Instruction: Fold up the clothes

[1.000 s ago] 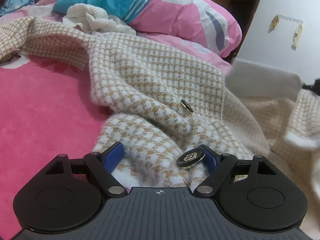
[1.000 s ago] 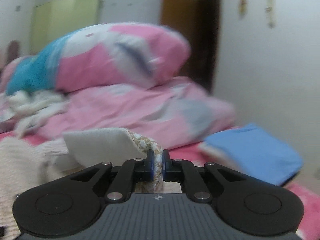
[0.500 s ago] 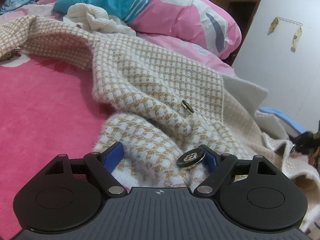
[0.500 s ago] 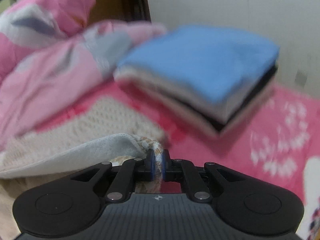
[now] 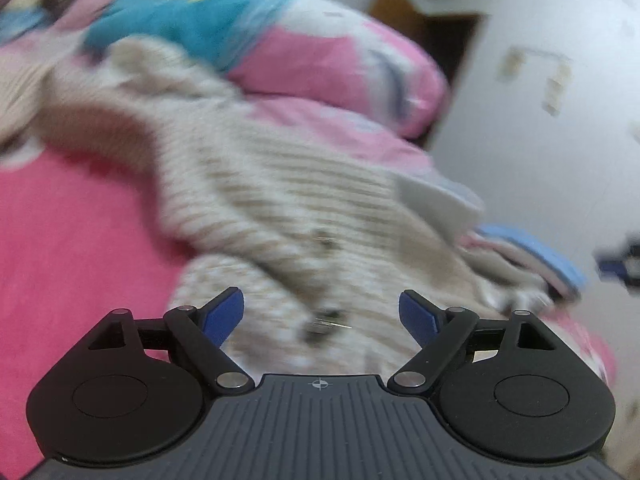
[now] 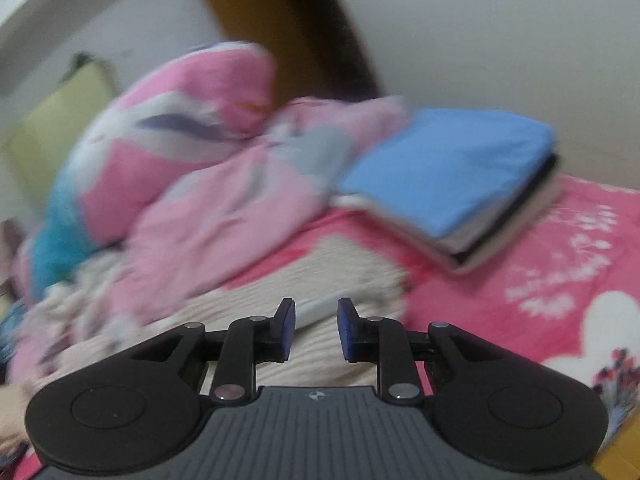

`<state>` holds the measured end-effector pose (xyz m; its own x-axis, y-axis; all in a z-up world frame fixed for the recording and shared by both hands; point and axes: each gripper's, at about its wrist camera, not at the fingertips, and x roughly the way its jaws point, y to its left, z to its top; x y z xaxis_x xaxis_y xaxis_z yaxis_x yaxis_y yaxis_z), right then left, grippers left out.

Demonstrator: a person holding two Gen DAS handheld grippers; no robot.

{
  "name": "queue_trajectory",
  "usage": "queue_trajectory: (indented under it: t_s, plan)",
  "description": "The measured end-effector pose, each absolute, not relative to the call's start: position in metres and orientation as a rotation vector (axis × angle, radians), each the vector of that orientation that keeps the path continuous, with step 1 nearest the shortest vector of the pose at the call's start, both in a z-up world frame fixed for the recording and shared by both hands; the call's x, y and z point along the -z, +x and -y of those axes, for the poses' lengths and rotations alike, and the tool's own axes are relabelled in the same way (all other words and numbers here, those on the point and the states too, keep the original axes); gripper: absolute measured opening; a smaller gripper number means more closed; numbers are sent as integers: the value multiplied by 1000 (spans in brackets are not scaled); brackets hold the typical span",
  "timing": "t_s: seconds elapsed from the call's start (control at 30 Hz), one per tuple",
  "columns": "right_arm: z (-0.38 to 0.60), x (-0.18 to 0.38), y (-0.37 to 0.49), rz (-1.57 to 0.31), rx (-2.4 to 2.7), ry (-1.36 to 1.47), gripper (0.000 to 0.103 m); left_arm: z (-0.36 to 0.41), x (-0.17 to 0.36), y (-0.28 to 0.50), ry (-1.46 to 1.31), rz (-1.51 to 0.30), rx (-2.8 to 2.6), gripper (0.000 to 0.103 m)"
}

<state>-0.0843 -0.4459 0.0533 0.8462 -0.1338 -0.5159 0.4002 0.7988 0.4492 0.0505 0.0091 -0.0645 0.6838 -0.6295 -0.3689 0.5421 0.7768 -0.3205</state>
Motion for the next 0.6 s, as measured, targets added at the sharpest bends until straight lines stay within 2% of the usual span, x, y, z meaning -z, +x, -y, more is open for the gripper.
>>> queue_trajectory:
  t_s: [0.1, 0.23, 0.33, 0.4, 0.43, 0.5, 0.6]
  plan:
    - [401, -48, -71, -568, 95, 568, 25, 15, 58, 34, -6, -482, 694, 87]
    - [335, -6, -41, -673, -70, 559, 25, 40, 65, 29, 173, -517, 631, 84]
    - [298, 32, -20, -719, -104, 521, 25, 41, 71, 37, 159, -559, 581, 66]
    - [282, 55, -10, -715, -74, 516, 25, 35, 66, 43, 112, -584, 563, 40]
    - [281, 66, -5, -716, -54, 519, 25, 31, 63, 47, 83, -597, 556, 35]
    - [279, 88, 4, -726, -23, 519, 21, 22, 53, 56, 29, -609, 533, 15]
    - [276, 96, 0, -673, -27, 500, 21, -2, 25, 76, -40, -583, 470, 12]
